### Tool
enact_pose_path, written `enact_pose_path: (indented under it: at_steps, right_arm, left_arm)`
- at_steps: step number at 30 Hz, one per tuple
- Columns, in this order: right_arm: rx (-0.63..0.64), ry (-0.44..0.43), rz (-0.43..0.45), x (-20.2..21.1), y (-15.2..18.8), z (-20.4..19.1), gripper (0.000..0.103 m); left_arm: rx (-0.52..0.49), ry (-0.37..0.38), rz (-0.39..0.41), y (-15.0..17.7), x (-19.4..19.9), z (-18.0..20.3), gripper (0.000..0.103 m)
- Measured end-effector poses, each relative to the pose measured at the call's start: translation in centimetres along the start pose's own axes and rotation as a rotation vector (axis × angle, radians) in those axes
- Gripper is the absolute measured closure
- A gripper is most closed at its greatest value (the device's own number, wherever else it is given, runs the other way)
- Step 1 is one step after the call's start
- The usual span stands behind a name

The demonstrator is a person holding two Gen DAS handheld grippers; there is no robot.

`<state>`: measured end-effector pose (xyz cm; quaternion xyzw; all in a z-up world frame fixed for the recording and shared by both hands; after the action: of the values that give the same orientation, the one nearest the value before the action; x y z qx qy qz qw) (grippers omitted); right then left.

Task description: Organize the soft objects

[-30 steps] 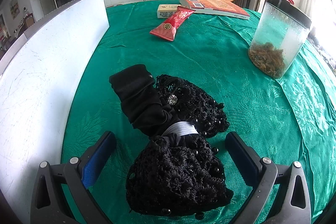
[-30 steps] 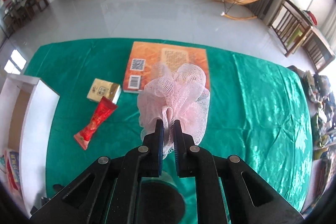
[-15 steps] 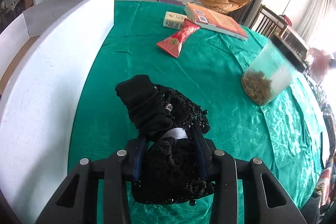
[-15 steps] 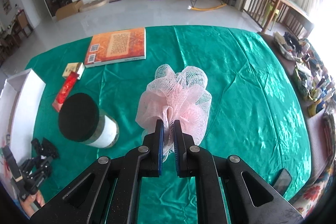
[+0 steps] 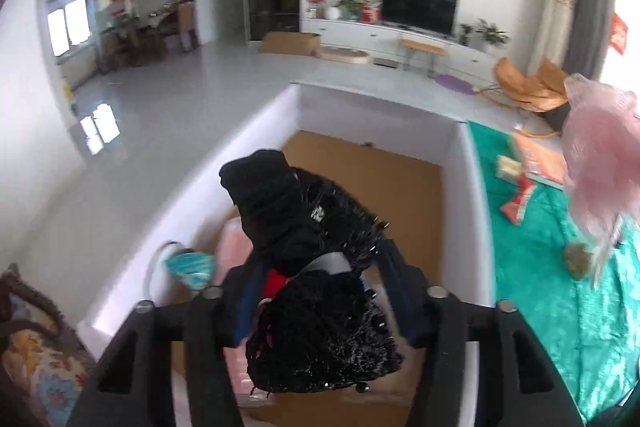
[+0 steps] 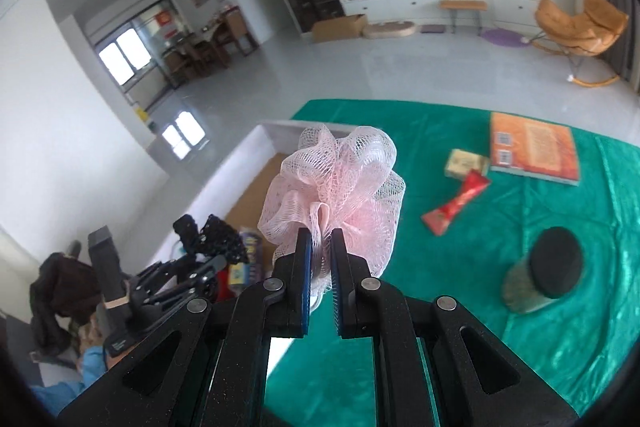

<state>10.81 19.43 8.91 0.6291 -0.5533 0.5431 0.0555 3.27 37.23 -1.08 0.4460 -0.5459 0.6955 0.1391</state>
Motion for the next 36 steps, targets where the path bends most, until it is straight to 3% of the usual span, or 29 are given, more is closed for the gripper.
enact_pose_path:
  at_steps: [1,2,3,4,6,11,13,16,19,23,27,32,36]
  right_arm:
    - [0.018,-0.06,-0.043,-1.9,0.6,-1.9,0.075]
    - [0.024,-0.12,-0.064,-3.3,1.1,-3.4,0.064]
    - [0.025,-0.15,-0.071,-4.4,1.7,-4.3,0.04]
    - [0.027,-0.153,-0.07,-5.0,2.1,-4.6,0.037]
    - [0.042,-0.111,-0.049,-5.3,2.9,-3.4,0.038]
    - [0.039,0.22,0.009,-4.6,6.8,7.1,0.037]
    - [-0.031,0.337,-0.023,-4.6,9.5,12.8,0.037]
    - [-0.153,0.414,-0.065,-4.2,13.3,19.2,0.037]
    - [-0.18,0.483,-0.068,-2.6,15.1,22.3,0.037]
    - [-0.149,0.602,-0.035,0.4,17.6,23.5,0.037]
    - [-0.167,0.62,-0.039,1.8,19.3,24.2,0.037]
    - [-0.147,0.619,-0.026,1.7,18.3,23.9,0.037]
    - [-0.099,0.601,-0.013,0.3,15.6,22.9,0.037]
  left_arm:
    - [0.033,-0.046,-0.003,0.3,-0.2,-2.0,0.005]
    - [0.068,-0.063,0.001,0.5,-0.2,-3.4,0.003]
    - [0.099,-0.061,0.015,0.6,0.0,-4.3,0.003]
    - [0.119,-0.055,0.028,0.5,0.3,-4.7,0.003]
    - [0.126,-0.035,0.043,0.5,0.5,-4.2,0.003]
    - [0.025,0.128,0.053,0.7,1.4,2.7,0.003]
    - [-0.03,0.24,0.036,1.4,2.1,7.5,0.003]
    - [-0.165,0.421,-0.04,4.4,3.2,16.1,0.003]
    - [-0.31,0.49,-0.12,8.1,2.9,23.3,0.003]
    - [-0.405,0.43,-0.159,10.8,-0.3,27.7,0.003]
    - [-0.407,0.337,-0.167,11.4,-4.2,28.2,0.003]
    - [-0.407,0.268,-0.174,11.3,-7.5,27.6,0.003]
    - [-0.389,0.249,-0.188,11.5,-9.6,27.3,0.003]
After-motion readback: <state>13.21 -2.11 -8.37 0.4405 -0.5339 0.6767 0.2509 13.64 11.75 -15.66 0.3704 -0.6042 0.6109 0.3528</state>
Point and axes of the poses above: each gripper's, at about its wrist camera, not at the fingertips, and x roughly against the way its jaws point, z to its right, y to its underside, the point moved 10 cm from there along -x, roughly the way its jaws point, and after that the axes turned 6 degrees about -z, right-handed, at the moved point
